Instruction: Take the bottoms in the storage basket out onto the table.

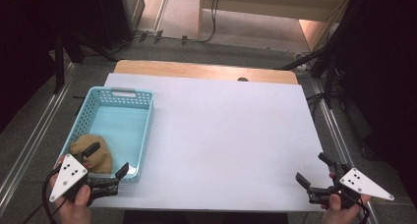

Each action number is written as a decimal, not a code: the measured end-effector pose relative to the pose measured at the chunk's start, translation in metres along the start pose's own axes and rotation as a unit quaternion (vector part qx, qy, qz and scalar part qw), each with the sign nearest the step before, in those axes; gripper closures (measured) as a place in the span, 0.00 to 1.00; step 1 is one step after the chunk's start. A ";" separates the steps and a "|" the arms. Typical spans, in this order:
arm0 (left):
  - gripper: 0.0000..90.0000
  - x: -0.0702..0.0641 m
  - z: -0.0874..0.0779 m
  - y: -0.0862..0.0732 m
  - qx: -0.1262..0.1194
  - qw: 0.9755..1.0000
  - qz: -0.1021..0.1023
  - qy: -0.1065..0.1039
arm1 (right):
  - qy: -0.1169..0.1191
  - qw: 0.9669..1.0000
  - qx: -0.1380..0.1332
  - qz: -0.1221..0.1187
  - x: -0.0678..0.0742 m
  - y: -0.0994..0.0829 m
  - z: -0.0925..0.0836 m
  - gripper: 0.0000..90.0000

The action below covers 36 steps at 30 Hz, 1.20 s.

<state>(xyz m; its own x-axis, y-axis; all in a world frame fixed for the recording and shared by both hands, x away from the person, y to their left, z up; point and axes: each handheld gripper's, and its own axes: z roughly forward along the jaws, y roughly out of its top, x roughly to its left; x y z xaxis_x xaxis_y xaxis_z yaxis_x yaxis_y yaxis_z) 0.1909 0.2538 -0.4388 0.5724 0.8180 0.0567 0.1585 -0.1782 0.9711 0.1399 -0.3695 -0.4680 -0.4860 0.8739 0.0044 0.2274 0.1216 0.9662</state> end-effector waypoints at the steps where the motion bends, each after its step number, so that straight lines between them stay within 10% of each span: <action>1: 0.00 0.000 -0.001 0.003 0.000 1.000 0.001 -0.001 | 0.000 1.000 -0.001 -0.001 0.000 0.000 0.000 0.00; 14: 0.00 0.016 -0.010 0.028 -0.007 1.000 -0.007 0.005 | 0.006 1.000 0.003 0.001 0.001 0.003 0.000 0.00; 36: 0.00 0.083 -0.017 0.053 0.074 0.997 -0.014 -0.006 | 0.005 1.000 0.009 0.001 0.002 0.004 0.001 0.00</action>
<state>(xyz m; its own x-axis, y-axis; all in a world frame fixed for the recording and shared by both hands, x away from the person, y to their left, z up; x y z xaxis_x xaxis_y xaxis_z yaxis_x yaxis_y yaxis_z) 0.2335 0.3214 -0.3787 0.5748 0.8179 0.0267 0.2907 -0.2345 0.9276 0.1410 -0.3669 -0.4647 -0.4939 0.8695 0.0094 0.2443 0.1284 0.9612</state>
